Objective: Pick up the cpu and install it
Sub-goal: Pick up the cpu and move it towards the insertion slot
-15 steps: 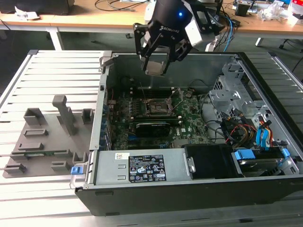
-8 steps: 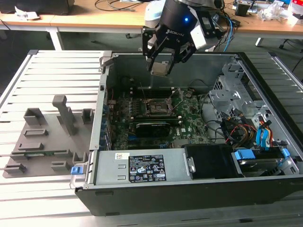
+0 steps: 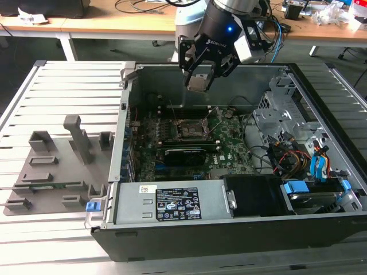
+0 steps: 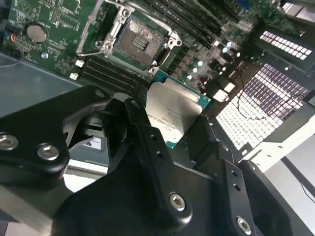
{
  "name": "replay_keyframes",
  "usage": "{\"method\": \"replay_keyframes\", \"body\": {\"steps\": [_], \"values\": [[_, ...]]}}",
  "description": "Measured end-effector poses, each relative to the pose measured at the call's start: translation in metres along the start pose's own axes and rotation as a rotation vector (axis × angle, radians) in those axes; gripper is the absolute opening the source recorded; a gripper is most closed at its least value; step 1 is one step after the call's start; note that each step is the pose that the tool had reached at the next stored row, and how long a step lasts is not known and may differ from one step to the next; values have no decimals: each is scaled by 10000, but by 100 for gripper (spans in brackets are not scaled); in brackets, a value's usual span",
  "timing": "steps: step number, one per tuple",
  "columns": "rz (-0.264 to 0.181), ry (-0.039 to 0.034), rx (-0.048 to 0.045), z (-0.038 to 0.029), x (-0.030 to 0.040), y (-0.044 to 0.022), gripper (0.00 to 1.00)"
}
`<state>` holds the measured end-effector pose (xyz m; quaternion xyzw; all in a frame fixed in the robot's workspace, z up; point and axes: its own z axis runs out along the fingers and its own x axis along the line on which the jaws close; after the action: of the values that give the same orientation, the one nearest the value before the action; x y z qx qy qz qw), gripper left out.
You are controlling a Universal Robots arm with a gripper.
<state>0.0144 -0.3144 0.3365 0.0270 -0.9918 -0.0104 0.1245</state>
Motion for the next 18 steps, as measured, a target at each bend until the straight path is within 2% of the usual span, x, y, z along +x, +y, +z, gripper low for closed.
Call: {"method": "replay_keyframes", "body": {"steps": [5, 6, 7, 8, 9, 10, 12, 13, 15, 16, 17, 18], "values": [[4, -16, 4, 1, 0, 1, 55], [0, -312, 31, 5, -1, 1, 55], [0, -417, 43, 5, -1, 0, 55], [-1, -570, 55, 7, -2, 1, 55], [-2, -693, 66, 8, -2, 0, 55], [-3, -794, 76, 9, -2, 0, 55], [-2, -1191, 118, 15, -4, 0, 55], [-3, -1423, 139, 18, -4, 0, 55], [-4, -1595, 152, 20, -5, 0, 55], [-6, -1727, 165, 21, -5, 0, 55], [-6, -1805, 172, 22, -6, 0, 55], [-6, -2042, 196, 25, -6, 0, 55]]}}
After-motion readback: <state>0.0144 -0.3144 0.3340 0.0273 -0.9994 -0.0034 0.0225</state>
